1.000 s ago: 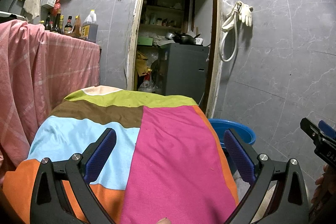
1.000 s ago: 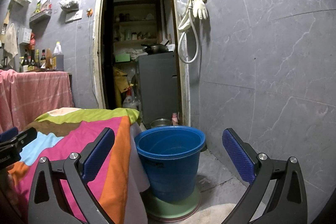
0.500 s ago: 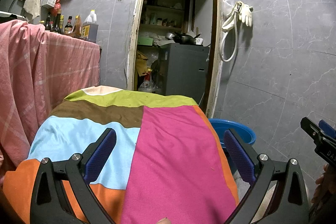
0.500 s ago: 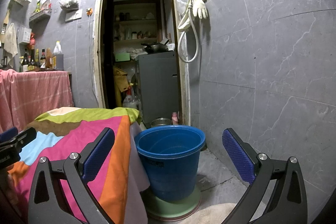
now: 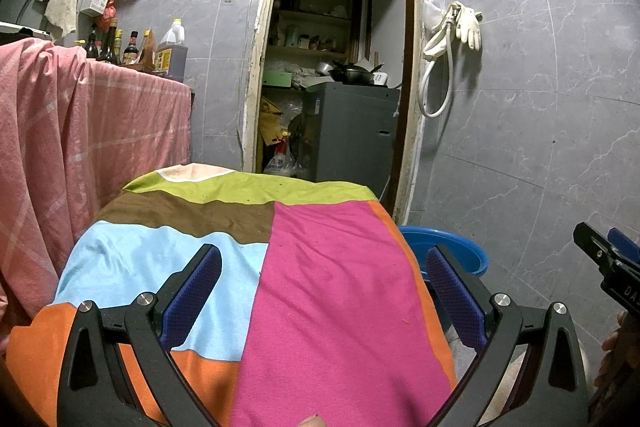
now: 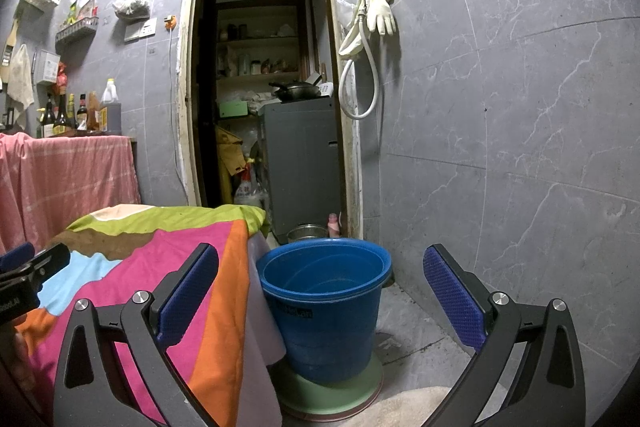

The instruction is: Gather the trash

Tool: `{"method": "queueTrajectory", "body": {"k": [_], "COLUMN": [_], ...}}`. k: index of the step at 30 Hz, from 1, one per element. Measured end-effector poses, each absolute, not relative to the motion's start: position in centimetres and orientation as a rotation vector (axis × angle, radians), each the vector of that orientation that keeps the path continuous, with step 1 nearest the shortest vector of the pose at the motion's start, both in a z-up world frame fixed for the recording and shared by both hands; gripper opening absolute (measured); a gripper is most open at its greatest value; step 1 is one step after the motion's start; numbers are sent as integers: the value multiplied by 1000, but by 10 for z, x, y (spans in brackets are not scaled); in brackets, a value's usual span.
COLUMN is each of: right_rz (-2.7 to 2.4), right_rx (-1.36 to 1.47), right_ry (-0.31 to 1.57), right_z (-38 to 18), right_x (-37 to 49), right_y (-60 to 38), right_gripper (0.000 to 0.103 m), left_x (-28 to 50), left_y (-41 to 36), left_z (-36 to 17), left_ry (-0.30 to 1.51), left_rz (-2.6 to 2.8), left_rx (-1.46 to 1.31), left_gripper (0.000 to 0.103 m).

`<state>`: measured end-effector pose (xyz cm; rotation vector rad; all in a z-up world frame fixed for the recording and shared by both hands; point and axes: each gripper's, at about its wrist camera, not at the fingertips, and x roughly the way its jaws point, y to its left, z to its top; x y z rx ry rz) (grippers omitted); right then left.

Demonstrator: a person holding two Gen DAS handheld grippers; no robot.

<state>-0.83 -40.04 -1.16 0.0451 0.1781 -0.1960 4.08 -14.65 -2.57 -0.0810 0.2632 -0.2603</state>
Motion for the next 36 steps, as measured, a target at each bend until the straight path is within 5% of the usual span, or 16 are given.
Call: {"method": "queueTrajectory", "body": {"k": [36], "right_rz": [-196], "right_rx": [48], "right_ry": [181], "right_z": [-14], "right_x": [-10], "right_y": [-392], "right_gripper": [103], "left_x": [41], "left_y": [-145], "left_z": [-26], "left_ry": [262], "left_rz": [-257], "left_rx": [-70], "left_gripper": [100]}}
